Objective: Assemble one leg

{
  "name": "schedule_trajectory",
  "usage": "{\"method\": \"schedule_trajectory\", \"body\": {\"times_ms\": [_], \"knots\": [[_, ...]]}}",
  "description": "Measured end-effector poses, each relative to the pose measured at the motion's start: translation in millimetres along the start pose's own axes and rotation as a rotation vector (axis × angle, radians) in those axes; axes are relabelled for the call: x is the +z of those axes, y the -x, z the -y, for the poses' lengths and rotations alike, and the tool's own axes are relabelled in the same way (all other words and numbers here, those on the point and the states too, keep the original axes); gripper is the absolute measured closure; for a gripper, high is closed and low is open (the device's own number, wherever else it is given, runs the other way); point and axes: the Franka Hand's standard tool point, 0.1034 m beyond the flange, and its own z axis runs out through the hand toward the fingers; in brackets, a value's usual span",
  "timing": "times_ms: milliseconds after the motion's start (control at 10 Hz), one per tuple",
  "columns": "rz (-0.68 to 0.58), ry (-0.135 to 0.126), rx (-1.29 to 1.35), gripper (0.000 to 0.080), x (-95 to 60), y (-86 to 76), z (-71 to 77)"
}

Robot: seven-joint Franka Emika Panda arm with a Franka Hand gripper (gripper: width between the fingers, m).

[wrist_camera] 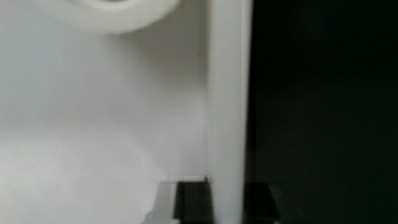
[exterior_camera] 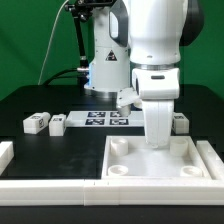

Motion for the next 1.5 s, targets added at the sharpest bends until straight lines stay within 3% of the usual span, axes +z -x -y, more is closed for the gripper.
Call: {"method": "schedule_trajectory", "body": {"times_ms": [400,600,700,800,900,1400,1500], "knots": [[-0.001,0.001,0.001,0.0741,0.3,0.1,0.3],[0.0,0.001,0.001,0.0444,0.4,0.3,0.3],[0.0,0.001,0.001,0.0444,0.4,0.3,0.3],[0.0,0.001,0.001,0.0252,0.5,0.3,0.3],[0.0,0.001,0.001,0.0181,0.5,0.4,0.4],[0.0,0.0,0.006,0.015,0.3,0.2,0.7],[0.005,-0.001,0.066,0.015,-5.4,-2.5,6.2]]}}
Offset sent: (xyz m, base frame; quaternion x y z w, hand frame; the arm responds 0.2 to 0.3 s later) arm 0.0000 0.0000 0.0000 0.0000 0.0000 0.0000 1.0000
